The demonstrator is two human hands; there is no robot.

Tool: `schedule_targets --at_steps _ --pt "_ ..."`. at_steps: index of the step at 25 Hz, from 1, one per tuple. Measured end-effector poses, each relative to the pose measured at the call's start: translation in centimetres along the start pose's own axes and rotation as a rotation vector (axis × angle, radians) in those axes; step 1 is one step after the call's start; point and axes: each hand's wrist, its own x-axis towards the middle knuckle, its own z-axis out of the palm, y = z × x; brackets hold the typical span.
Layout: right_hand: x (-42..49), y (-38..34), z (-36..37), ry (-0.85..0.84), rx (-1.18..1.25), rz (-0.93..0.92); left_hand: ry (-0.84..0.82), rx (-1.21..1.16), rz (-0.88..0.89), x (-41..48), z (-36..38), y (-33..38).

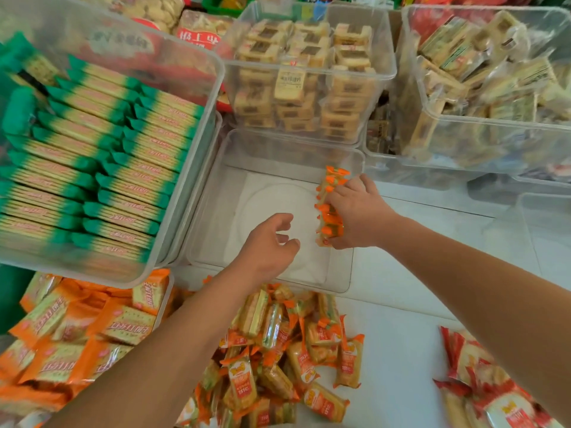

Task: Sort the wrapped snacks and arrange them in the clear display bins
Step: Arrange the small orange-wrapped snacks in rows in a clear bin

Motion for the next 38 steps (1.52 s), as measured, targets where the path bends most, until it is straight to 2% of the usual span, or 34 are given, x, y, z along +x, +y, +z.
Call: schedule_targets --at_steps 3,6,8,12,15,17,20,26,29,32,35,38 --pt "0.8 -0.3 0.8 0.001 -0.131 0.077 -0.071 0.080 -0.046 2.1 1.3 0.0" --pt "1.5 -0.4 0.8 0.035 -0.127 0.168 -0.137 0.241 -0.048 4.6 3.0 0.0" --pt "1.5 -0.2 1.1 0.128 -0.089 0.158 -0.166 0.345 -0.019 6.0 4.1 0.0" --pt "-0.9 0.9 2.2 0.477 0.279 0.125 -0.146 0.491 0.042 8.5 5.7 -0.6" --pt "-3.2 0.7 2.9 0.555 0.481 0.275 -0.117 0.469 0.083 9.8 6.8 -1.5" --pt "-4.3 0.3 3.5 0.528 0.578 0.376 -0.105 0.438 0.123 10.2 7.4 -1.6" --pt "-5.4 -0.4 4.2 0.460 0.693 0.404 -0.078 0.422 0.152 10.4 7.7 -1.8" --pt "-9.5 -2.5 5.5 0.462 0.989 0.563 -0.067 0.455 0.043 8.9 6.5 -1.0" --pt "-12.8 -4.8 7.5 0.387 1.112 0.648 0.019 0.418 0.063 5.3 4.7 0.3" --pt "-15.1 -8.3 10.4 0.213 1.124 0.672 0.120 0.220 0.115 -0.7 3.5 0.7" --pt "-15.7 -11.9 12.0 0.043 1.036 0.677 0.241 0.057 0.179 -7.5 2.5 -0.6" --pt "-15.0 -13.0 12.2 0.052 1.047 0.721 0.294 0.073 0.145 -13.6 1.6 -3.9"
